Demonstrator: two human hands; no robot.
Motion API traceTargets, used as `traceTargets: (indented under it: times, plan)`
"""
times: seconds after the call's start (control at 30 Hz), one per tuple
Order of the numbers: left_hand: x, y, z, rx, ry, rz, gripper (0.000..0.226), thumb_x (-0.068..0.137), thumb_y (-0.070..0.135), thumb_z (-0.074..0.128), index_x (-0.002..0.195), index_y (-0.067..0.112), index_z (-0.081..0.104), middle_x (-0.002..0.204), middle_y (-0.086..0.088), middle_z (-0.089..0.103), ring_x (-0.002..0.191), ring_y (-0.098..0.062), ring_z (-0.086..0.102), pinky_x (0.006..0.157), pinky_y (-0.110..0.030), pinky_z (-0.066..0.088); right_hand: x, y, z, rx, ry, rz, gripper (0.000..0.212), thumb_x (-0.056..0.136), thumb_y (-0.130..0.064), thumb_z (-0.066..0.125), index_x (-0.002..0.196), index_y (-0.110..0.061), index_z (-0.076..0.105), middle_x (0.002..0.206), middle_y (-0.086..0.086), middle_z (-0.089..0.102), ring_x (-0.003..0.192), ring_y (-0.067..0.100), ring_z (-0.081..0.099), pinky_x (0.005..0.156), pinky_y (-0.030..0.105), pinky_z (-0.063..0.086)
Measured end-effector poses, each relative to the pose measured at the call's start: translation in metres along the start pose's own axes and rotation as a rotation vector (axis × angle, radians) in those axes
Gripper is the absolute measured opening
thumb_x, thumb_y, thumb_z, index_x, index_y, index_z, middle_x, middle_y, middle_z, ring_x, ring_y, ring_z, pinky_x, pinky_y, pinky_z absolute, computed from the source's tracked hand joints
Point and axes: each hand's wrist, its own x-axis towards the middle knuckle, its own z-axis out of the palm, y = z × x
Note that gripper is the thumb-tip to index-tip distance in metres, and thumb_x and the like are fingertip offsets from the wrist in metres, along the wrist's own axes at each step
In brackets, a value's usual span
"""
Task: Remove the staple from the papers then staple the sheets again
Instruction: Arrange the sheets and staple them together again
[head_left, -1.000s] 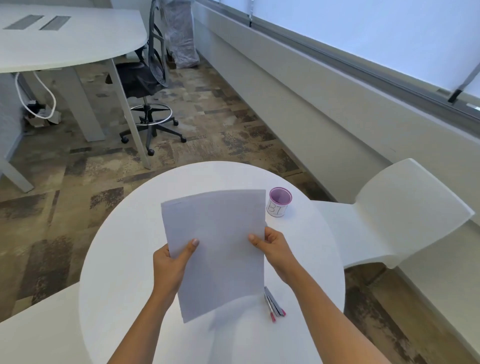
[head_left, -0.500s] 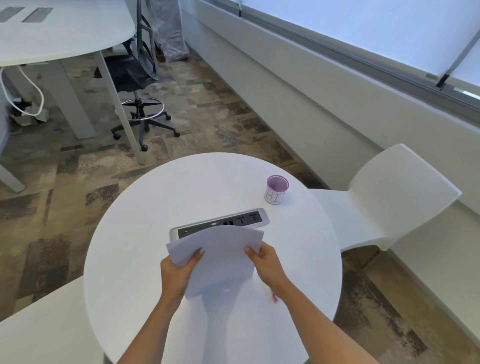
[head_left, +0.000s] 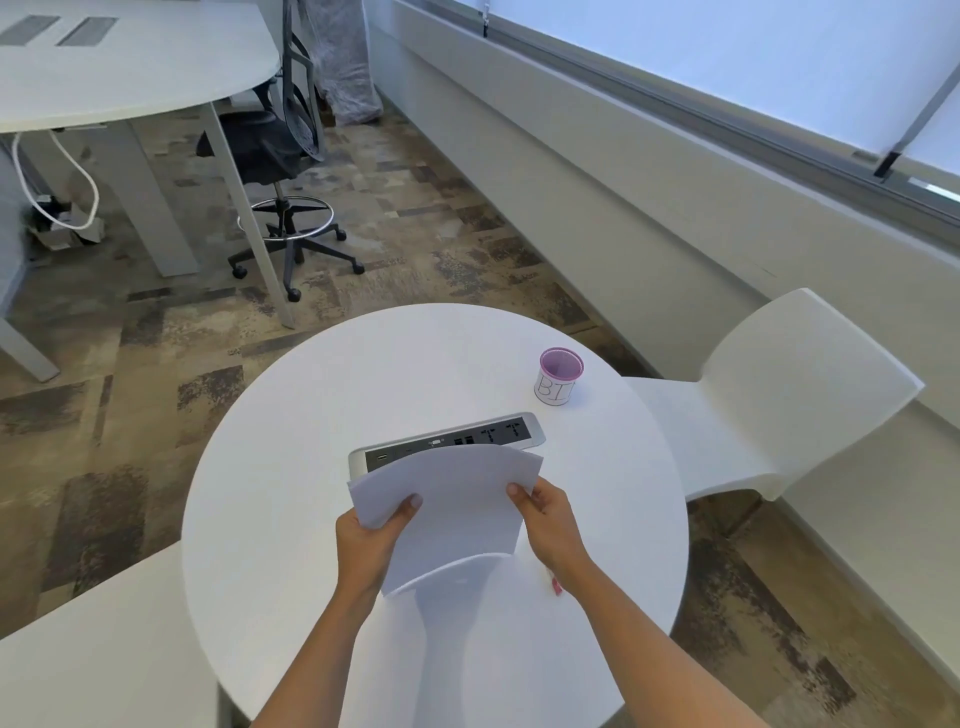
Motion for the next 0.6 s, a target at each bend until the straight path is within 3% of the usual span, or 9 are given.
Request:
traceTargets:
  times: [0.13,0.27,0.37,0.43,0.5,0.57,0.6]
  plan:
    - [-0.005,-0.01,0.001,0.048,-0.029,-0.043,0.029,0.074,0.018,0.085,0.1,0.011,0.074,0.091,-0.004,0.077,0.076,-0.018,0.073,0.058,-0.025,0.057,-0.003,0.009,-0.002,-0.016,-0.023,0.051,0.019,0.1,-0.018,0.051,0.108,-0.023,0.068,0.104,-0.006,0.074,0.097,0.015,0.07,0.075,0.016,0.051]
    - [-0.011,-0.017,0.003,0.138,-0.058,-0.062,0.018,0.085,0.023,0.076,0.092,0.007,0.073,0.088,-0.011,0.075,0.078,-0.03,0.071,0.064,-0.033,0.054,-0.005,0.017,-0.003,-0.046,-0.067,0.099,0.028,0.101,-0.012,0.046,0.121,-0.027,0.057,0.124,-0.004,0.064,0.114,0.016,0.061,0.095,0.027,0.048]
    - [-0.012,-0.01,0.005,0.242,0.011,-0.047,0.042,0.083,0.042,0.07,0.063,0.008,0.057,0.061,-0.005,0.057,0.057,-0.024,0.049,0.057,-0.034,0.036,-0.008,0.014,0.003,-0.228,0.188,-0.028,0.058,0.095,-0.005,0.054,0.145,-0.023,0.03,0.146,-0.004,0.033,0.134,0.014,0.036,0.108,0.026,0.029]
    - [-0.012,-0.001,0.011,0.3,0.087,-0.042,0.05,0.085,0.046,0.069,0.057,0.011,0.047,0.054,-0.003,0.047,0.053,-0.021,0.04,0.056,-0.031,0.03,-0.014,0.008,0.007,-0.362,0.25,-0.114,0.075,0.089,-0.005,0.062,0.15,-0.015,0.018,0.152,0.001,0.022,0.139,0.017,0.029,0.11,0.025,0.024]
    - [-0.012,0.009,0.019,0.311,0.15,-0.068,0.05,0.086,0.046,0.068,0.058,0.009,0.051,0.054,-0.002,0.052,0.052,-0.023,0.046,0.054,-0.029,0.033,-0.022,0.006,0.011,-0.409,-0.027,-0.19,0.087,0.087,-0.018,0.068,0.153,-0.017,0.01,0.157,-0.006,0.016,0.14,0.013,0.029,0.114,0.026,0.025]
    - [-0.016,0.02,0.033,0.292,0.176,-0.068,0.043,0.086,0.046,0.068,0.067,0.009,0.061,0.063,-0.004,0.063,0.06,-0.026,0.059,0.056,-0.03,0.043,-0.032,0.003,0.02,-0.485,-0.389,-0.178,0.101,0.083,-0.04,0.071,0.154,-0.029,-0.001,0.159,-0.019,0.009,0.142,0.005,0.027,0.115,0.027,0.027]
    - [-0.02,0.025,0.04,0.278,0.185,-0.056,0.039,0.086,0.046,0.068,0.071,0.011,0.064,0.069,-0.004,0.067,0.065,-0.027,0.063,0.059,-0.032,0.048,-0.036,0.003,0.027,-0.551,-0.489,-0.188,0.108,0.079,-0.051,0.071,0.152,-0.035,-0.007,0.159,-0.024,0.005,0.143,0.001,0.023,0.115,0.026,0.026]
